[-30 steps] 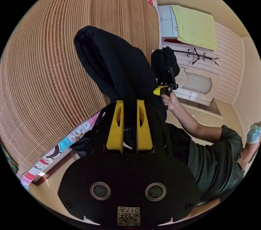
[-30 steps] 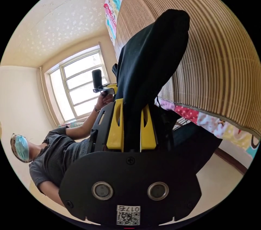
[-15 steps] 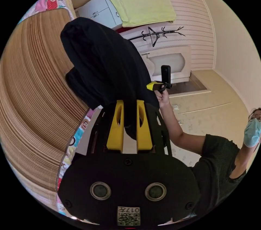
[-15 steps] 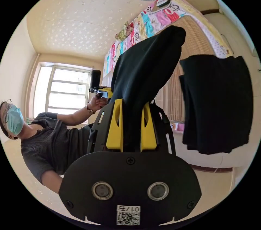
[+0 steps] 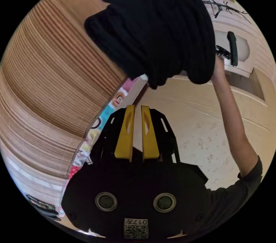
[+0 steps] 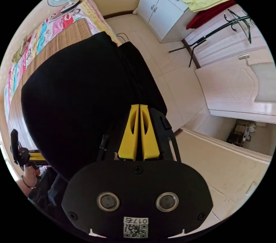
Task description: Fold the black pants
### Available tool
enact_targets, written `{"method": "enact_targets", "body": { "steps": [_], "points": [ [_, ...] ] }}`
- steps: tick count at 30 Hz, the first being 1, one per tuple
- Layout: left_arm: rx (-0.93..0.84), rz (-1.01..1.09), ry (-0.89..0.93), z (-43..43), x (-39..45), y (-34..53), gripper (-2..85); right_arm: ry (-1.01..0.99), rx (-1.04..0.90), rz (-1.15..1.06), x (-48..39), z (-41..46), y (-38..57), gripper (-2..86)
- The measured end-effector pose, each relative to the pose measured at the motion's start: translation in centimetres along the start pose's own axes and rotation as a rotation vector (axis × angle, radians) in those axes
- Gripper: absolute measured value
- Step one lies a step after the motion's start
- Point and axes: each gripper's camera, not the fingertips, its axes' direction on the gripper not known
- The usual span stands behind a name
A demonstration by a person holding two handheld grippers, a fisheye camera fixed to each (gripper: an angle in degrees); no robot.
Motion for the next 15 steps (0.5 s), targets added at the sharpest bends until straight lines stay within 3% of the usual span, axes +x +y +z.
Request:
{"method": "enact_targets", "body": {
  "steps": [7, 11, 14, 15],
  "points": [
    [-0.252, -0.474, -0.232, -0.9, -20.2, 18.6, 4.9, -0.172, -0.014, 0.070, 3.7, 0.3, 1.6, 0.3],
    [-0.062, -0.837, -0.048, -3.2, -25.6, 31.3, 5.1, -0.213, 0.050, 0.139, 6.1, -2.2, 2.9, 0.4],
    [0.148, -0.958, 0.139, -2.9, -26.2, 37.4, 4.8, -0.250, 0.234, 0.261, 7.5, -6.3, 5.7, 0.4],
    [0.188, -0.967, 0.179, -2.5, -26.1, 38.2, 4.4, -0.347, 0.304, 0.306, 7.6, -7.6, 7.2, 0.4]
  ]
}}
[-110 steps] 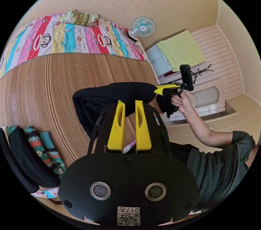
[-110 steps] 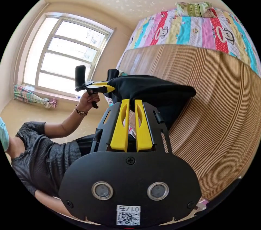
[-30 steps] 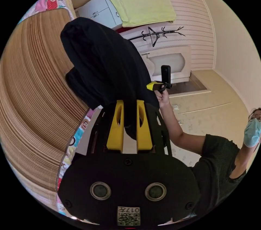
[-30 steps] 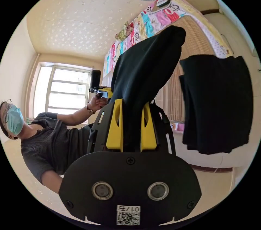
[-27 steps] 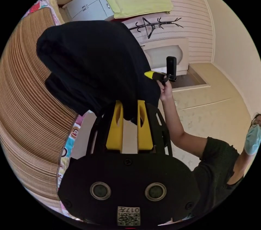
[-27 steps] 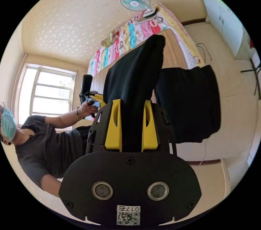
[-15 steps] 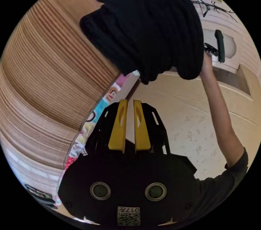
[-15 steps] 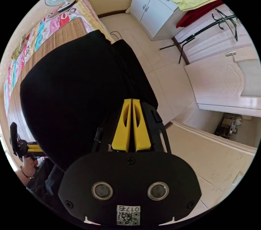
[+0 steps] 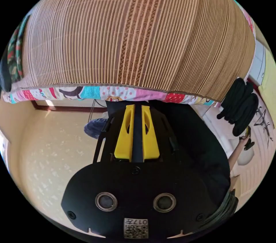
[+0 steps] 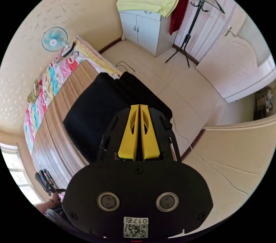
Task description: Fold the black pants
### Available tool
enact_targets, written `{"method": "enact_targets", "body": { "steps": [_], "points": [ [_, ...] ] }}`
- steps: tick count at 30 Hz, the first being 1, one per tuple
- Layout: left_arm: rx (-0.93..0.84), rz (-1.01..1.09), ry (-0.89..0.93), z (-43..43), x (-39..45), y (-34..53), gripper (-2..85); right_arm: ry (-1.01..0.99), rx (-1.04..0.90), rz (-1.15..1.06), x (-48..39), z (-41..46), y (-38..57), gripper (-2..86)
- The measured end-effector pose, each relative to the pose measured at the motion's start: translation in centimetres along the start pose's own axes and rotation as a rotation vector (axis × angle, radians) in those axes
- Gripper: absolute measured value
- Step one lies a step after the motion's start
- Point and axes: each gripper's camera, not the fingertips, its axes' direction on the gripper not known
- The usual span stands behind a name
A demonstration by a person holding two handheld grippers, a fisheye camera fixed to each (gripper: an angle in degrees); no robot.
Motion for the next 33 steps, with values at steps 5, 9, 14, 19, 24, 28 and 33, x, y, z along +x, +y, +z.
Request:
{"method": "enact_targets", "body": {
  "steps": [5, 9, 14, 19, 24, 28, 33],
  "points": [
    [0.038, -0.033, 0.338, 0.5, -4.7, 1.5, -0.6, -0.638, 0.044, -0.030, -2.6, 2.0, 5.5, 0.4],
    [0.081, -0.041, 0.337, -2.1, -7.3, 1.1, -0.9, -0.892, -0.401, -0.033, -7.7, 13.6, 9.6, 0.3],
    [0.027, 0.038, 0.306, -3.8, -10.5, 0.4, -1.0, -1.470, -0.739, 0.461, -10.0, 24.8, 19.4, 0.4],
    [0.075, 0.024, 0.288, -7.1, -16.1, 0.7, -1.0, -1.535, -0.802, 1.004, -9.3, 30.0, 29.8, 0.4],
    [0.126, -0.065, 0.430, -9.0, -23.5, 1.7, -1.0, -1.339, -1.036, 0.688, -11.5, 32.4, 28.2, 0.5],
    [0.199, -0.188, 0.541, -10.5, -31.3, 2.9, -0.9, -1.399, -0.976, 0.728, -11.2, 35.0, 26.1, 0.6],
    [0.252, -0.171, 0.385, -14.0, -38.8, 4.8, 0.1, -1.395, -0.936, 0.646, -11.7, 36.8, 23.1, 0.6]
  ]
}}
